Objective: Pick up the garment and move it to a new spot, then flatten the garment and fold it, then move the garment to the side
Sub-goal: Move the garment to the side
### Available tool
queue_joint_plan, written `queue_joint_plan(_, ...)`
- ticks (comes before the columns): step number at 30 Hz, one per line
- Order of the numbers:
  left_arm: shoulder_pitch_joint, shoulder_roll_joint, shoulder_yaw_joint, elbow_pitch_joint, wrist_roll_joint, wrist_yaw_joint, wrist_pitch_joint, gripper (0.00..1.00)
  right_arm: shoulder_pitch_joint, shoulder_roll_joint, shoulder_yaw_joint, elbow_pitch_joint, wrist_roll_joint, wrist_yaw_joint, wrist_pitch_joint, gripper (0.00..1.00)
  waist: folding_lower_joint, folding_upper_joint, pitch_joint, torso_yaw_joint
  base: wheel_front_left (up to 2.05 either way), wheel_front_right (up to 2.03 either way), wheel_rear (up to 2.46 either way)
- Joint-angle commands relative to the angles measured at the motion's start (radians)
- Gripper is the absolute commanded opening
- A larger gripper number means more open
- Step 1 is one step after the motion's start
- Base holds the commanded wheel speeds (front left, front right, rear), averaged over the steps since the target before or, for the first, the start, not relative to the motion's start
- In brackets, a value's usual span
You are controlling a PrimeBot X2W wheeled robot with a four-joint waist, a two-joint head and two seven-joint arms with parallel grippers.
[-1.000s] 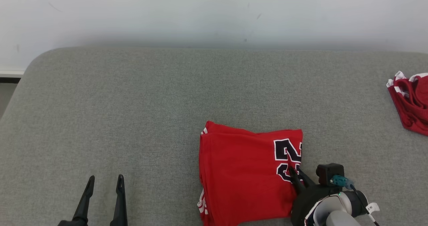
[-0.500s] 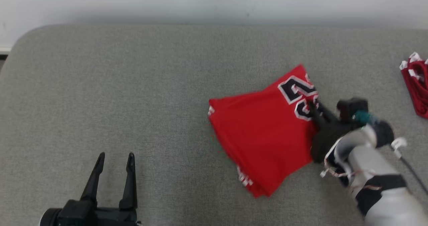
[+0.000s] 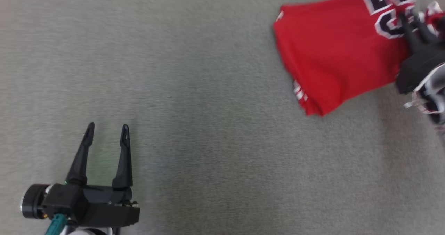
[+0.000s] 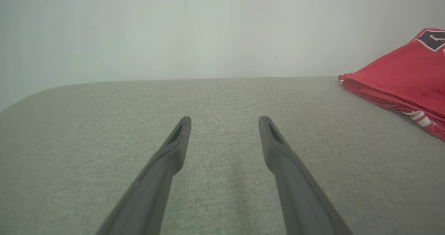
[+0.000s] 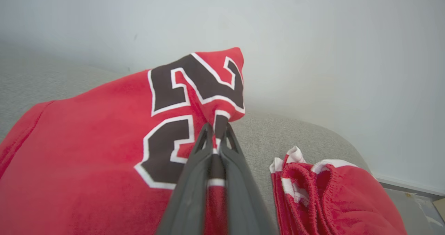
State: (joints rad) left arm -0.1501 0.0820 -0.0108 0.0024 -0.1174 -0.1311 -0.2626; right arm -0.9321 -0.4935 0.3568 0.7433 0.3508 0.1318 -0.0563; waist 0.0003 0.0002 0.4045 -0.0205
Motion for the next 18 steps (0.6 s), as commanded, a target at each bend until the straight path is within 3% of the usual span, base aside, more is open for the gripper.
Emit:
queue_joint_plan(1,-0.022,0.015,0.002,-0.012,0.007,0.001,-0.003,1.0,-0.017,-0.024,0.003,-0.012,0.004,-0.003,0.004,0.0,-0.0003,-0.0002,0.099,-0.098,0.0,0.0,0.0)
queue_joint_plan(7,-0.045,0.055,0.004,-0.051,0.022,0.001,-0.003,1.0,-0.061,-0.115,0.006,-0.052,0.023,-0.003,0.034,0.0,-0.0003,-0.0002,0.16,-0.159,0.0,0.0,0.0)
queue_joint_plan(18,-0.033,0.088,0.006,-0.131,0.039,0.001,-0.003,1.0,-0.107,-0.282,-0.004,-0.064,0.07,-0.003,0.09,0.0,-0.0003,-0.0002,0.21,-0.192,0.0,0.0,0.0)
